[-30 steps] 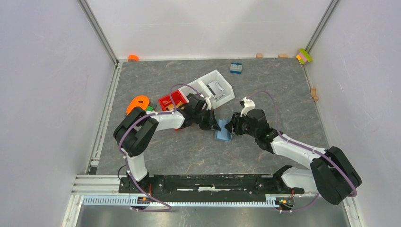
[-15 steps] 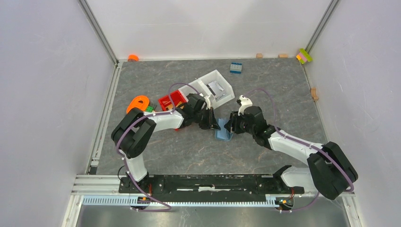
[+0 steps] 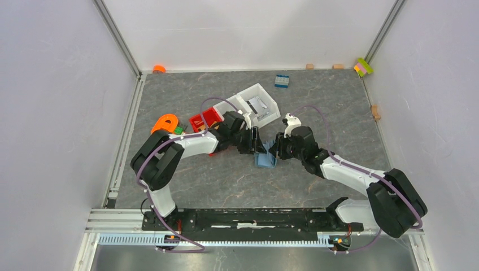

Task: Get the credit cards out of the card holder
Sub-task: Remove the credit card from the card holder.

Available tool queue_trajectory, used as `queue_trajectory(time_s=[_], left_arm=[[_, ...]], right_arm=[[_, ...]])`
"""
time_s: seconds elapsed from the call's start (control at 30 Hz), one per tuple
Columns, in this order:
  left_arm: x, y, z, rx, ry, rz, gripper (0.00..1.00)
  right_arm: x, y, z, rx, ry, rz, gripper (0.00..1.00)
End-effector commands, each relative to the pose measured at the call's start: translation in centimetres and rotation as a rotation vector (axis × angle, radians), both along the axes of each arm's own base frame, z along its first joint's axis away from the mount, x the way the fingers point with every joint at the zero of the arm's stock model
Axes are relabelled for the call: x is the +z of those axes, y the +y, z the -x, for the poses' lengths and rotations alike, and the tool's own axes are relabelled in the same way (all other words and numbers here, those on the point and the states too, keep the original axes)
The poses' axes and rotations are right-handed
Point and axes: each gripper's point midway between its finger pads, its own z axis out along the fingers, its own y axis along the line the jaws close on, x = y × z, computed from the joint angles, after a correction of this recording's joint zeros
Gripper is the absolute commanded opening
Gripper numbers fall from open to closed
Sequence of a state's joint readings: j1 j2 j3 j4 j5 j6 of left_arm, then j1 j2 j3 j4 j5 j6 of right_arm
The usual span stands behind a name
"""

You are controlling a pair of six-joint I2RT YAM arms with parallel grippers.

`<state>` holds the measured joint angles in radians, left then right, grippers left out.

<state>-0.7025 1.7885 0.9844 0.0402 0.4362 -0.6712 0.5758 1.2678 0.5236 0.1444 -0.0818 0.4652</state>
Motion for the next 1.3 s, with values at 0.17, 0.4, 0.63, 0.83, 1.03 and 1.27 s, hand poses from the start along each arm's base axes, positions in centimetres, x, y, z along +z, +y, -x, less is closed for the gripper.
queue_trajectory(time_s=[0.17, 0.4, 0.63, 0.83, 1.03, 1.27], left_arm=[[2.7, -0.6, -0.4, -0.027, -0.077, 0.063, 0.63], [3.0, -0.7, -0.2, -0.032, -0.083, 0.077, 0.71], [2.7, -0.9, -0.2, -0.038, -0.076, 0.079, 0.52], [2.5, -0.8, -0.4, -0.028, -0.074, 0.07, 0.22], [2.3, -0.5, -0.6, -0.016, -0.081, 0.053, 0.17], [2.1, -0.4, -0.9, -0.006, -0.076, 0.034, 0.17]], right_arm=[[0.9, 0.4, -0.8, 0.0, -0.024, -0.007, 0.36], [1.1, 0.8, -0.6, 0.019, -0.021, -0.029, 0.3], [1.1, 1.2, -0.4, 0.032, -0.018, -0.046, 0.3], [1.3, 1.1, -0.5, 0.024, -0.023, -0.047, 0.47], [1.5, 0.9, -0.5, 0.018, -0.029, -0.043, 0.53], [2.0, 0.7, -0.6, 0.01, -0.048, -0.047, 0.49]])
